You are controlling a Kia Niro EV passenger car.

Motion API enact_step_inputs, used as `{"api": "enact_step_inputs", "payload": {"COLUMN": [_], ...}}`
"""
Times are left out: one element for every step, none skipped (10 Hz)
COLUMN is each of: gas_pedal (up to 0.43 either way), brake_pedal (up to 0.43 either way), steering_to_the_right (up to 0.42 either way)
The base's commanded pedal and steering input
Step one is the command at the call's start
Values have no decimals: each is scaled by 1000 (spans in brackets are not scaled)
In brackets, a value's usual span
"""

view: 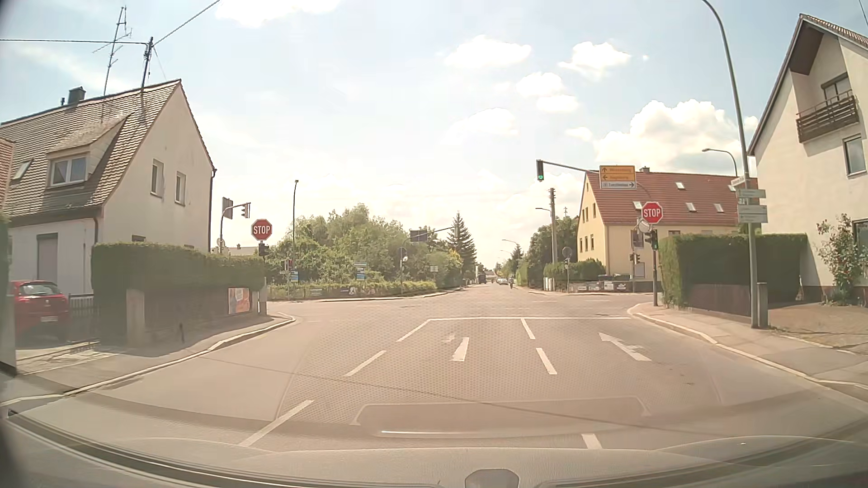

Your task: Follow the waypoints while adhering to traffic rules and regulations

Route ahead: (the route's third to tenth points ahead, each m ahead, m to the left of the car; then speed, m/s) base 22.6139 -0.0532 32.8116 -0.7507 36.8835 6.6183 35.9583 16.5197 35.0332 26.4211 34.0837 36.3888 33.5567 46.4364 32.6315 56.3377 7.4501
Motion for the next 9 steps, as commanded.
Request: {"api": "enact_step_inputs", "payload": {"gas_pedal": [98, 87, 59, 8, 0, 0, 0, 0, 0], "brake_pedal": [0, 0, 0, 0, 0, 0, 0, 0, 0], "steering_to_the_right": [34, 33, 30, 30, 29, 28, 23, 19, 18]}}
